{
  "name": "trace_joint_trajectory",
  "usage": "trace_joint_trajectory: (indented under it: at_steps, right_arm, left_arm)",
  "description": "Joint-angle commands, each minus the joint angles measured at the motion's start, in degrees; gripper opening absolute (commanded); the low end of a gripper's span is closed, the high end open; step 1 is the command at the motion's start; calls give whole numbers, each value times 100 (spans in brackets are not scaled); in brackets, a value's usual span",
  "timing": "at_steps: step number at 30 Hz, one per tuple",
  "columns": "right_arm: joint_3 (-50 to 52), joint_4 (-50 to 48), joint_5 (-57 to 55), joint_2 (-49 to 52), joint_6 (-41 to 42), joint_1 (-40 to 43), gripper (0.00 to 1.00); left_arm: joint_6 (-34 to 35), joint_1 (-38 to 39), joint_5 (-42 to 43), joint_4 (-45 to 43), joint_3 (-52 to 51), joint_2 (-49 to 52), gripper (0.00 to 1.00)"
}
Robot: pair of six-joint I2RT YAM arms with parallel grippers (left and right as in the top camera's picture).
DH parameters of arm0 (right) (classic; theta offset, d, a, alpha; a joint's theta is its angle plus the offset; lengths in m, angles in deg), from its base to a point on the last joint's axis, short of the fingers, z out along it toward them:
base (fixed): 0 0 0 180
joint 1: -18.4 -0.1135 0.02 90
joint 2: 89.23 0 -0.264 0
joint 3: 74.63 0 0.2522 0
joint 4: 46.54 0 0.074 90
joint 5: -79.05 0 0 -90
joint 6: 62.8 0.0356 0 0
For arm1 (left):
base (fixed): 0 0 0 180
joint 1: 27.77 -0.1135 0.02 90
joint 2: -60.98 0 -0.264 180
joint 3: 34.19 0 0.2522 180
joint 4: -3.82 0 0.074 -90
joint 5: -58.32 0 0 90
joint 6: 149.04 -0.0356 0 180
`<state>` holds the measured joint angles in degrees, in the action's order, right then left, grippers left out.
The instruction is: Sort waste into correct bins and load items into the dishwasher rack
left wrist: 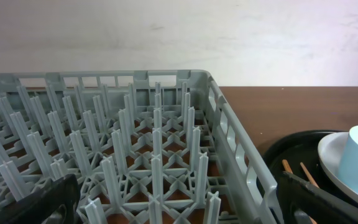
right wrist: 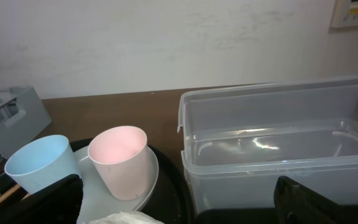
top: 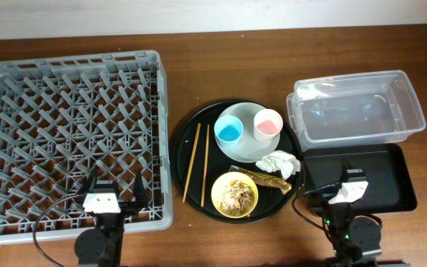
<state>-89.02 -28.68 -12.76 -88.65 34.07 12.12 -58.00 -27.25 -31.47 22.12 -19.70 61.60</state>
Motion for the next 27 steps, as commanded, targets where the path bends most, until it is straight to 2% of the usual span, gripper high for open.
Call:
trace_joint_trajectory:
  at_steps: [1,13,17,19,22,24,27]
  right_arm:
    - [31,44,11,-37,-24,37,99]
    - [31,44,11,-37,-24,37,99]
    - [31,44,11,-37,-24,37,98]
    - [31,44,11,-37,-24,37,99]
    - [31,44,9,-37,-24,37,99]
    - [31,44,11,-37,-24,37,99]
    - [31,44,11,-37,-24,37,99]
  left_arm:
    - [-85,-20,-39,28,-22,-28,99]
    - [-66,-17,-98,-92,-20,-28,99]
    - [66,-15,1246,-822,140,-28,99]
    - [472,-15,1272,-546,564,-15,100]
    - [481,-15,1292,308,1646,210,99]
    - [286,-15,1320,1207,3082,944,99]
    - [-13,-15,1937,2074,4559,2190,99]
